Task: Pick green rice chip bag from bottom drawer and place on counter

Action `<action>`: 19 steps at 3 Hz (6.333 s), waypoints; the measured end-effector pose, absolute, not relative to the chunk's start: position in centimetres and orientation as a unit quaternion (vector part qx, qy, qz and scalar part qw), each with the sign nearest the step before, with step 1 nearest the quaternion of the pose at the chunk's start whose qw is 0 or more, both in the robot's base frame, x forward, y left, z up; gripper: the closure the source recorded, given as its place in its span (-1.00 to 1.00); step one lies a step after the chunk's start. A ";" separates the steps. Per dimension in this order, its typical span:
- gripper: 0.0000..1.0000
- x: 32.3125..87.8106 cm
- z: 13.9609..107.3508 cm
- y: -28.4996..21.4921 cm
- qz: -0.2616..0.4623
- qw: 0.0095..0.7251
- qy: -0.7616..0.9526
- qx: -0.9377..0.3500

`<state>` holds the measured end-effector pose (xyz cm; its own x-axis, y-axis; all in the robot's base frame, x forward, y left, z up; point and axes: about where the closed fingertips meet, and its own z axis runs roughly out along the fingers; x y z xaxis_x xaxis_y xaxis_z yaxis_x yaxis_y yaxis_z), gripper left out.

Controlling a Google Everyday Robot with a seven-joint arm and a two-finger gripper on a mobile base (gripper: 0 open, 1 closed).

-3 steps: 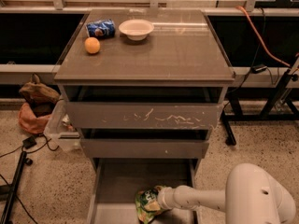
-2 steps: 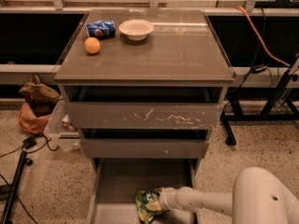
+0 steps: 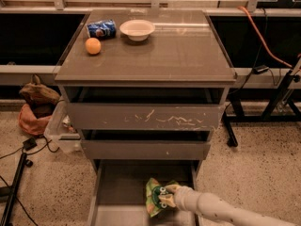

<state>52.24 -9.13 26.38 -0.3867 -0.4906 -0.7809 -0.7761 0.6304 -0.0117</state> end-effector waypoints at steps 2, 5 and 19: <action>1.00 51.4 44.5 -12.4 0.094 0.499 0.753 -0.419; 1.00 54.1 59.1 -13.7 0.056 0.528 0.722 -0.443; -0.72 73.5 91.6 -1.0 0.088 0.585 0.590 -0.549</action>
Offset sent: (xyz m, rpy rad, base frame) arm -0.0216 -0.0427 0.2797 -0.1102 -0.4769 -0.0100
